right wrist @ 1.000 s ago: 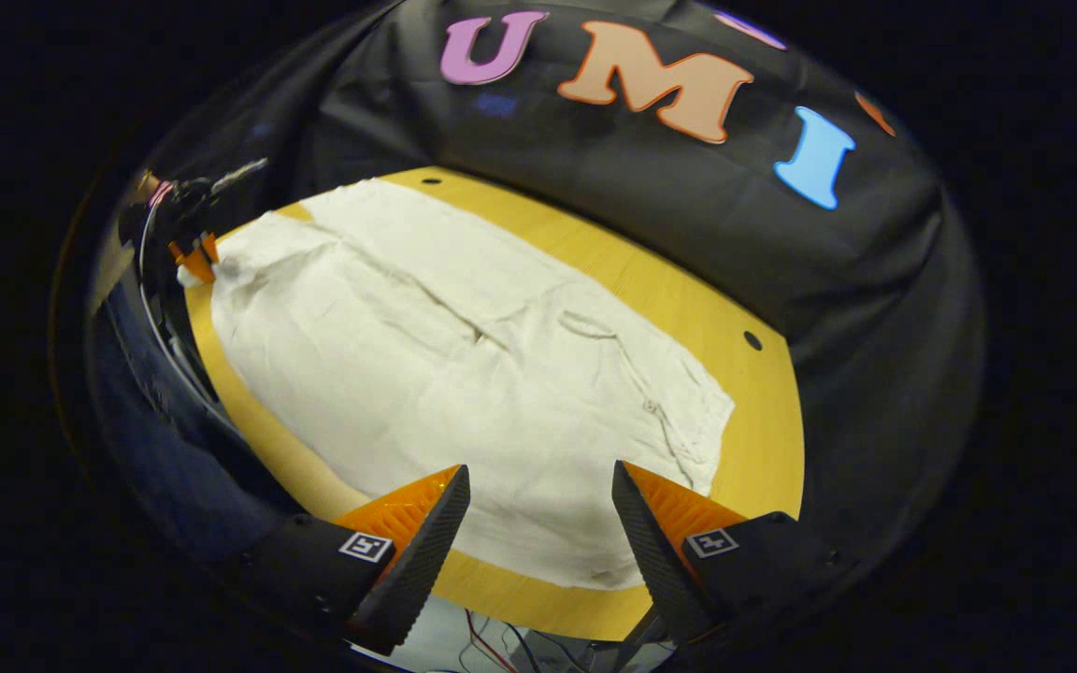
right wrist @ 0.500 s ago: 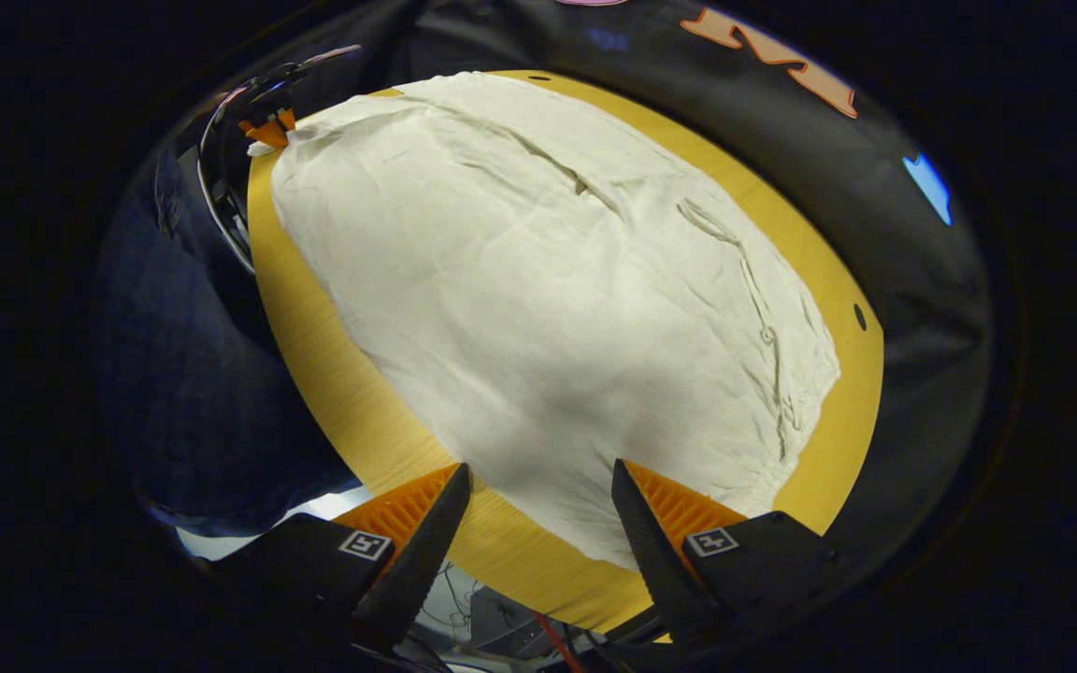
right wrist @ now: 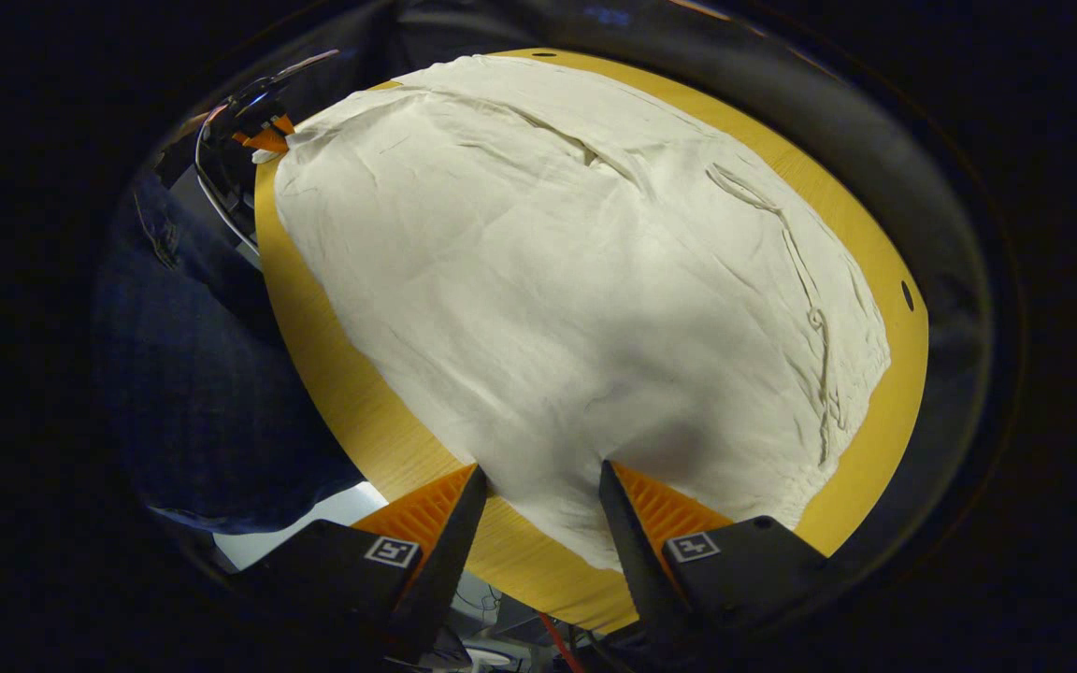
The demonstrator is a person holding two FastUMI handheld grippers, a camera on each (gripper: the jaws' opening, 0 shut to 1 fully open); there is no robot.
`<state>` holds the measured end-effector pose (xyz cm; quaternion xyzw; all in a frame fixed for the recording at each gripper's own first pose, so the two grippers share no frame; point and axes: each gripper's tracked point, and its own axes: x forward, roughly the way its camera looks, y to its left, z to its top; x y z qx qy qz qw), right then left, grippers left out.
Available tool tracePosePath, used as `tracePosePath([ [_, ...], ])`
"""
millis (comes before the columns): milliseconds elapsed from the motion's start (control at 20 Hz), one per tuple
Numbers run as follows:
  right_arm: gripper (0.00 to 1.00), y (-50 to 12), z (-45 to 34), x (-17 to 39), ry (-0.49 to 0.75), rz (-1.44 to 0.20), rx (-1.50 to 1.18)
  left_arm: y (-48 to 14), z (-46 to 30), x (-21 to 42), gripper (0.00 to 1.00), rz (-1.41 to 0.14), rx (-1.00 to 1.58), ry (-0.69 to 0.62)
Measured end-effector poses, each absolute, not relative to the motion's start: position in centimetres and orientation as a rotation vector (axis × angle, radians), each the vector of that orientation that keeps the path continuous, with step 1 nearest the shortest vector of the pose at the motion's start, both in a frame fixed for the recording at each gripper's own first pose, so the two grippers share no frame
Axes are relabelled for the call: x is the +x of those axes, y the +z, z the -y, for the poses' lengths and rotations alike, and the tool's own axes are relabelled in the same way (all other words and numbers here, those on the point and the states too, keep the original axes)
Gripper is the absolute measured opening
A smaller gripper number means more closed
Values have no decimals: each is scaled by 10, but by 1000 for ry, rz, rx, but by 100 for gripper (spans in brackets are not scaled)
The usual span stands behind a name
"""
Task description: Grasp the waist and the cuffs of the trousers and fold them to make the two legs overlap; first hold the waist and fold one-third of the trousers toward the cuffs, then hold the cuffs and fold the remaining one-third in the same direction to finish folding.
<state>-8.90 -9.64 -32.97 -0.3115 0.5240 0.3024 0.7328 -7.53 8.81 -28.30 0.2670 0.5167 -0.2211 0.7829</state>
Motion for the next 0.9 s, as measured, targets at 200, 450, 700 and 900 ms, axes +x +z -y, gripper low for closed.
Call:
tracePosePath([
  [200, 63, -329, 97, -81, 627, -1132, -655, -283, -88, -74, 0, -1140, 524, -479],
  [450, 14, -327, 98, -72, 557, -1091, -628, -283, -87, -73, 0, -1130, 509, -477],
  [700, 4, -326, 100, -70, 488, -1125, -558, -283, -88, -74, 0, -1109, 495, -465],
  [900, 2, -323, 99, -69, 432, -1086, -548, -283, -88, -72, 0, -1104, 437, -424],
])
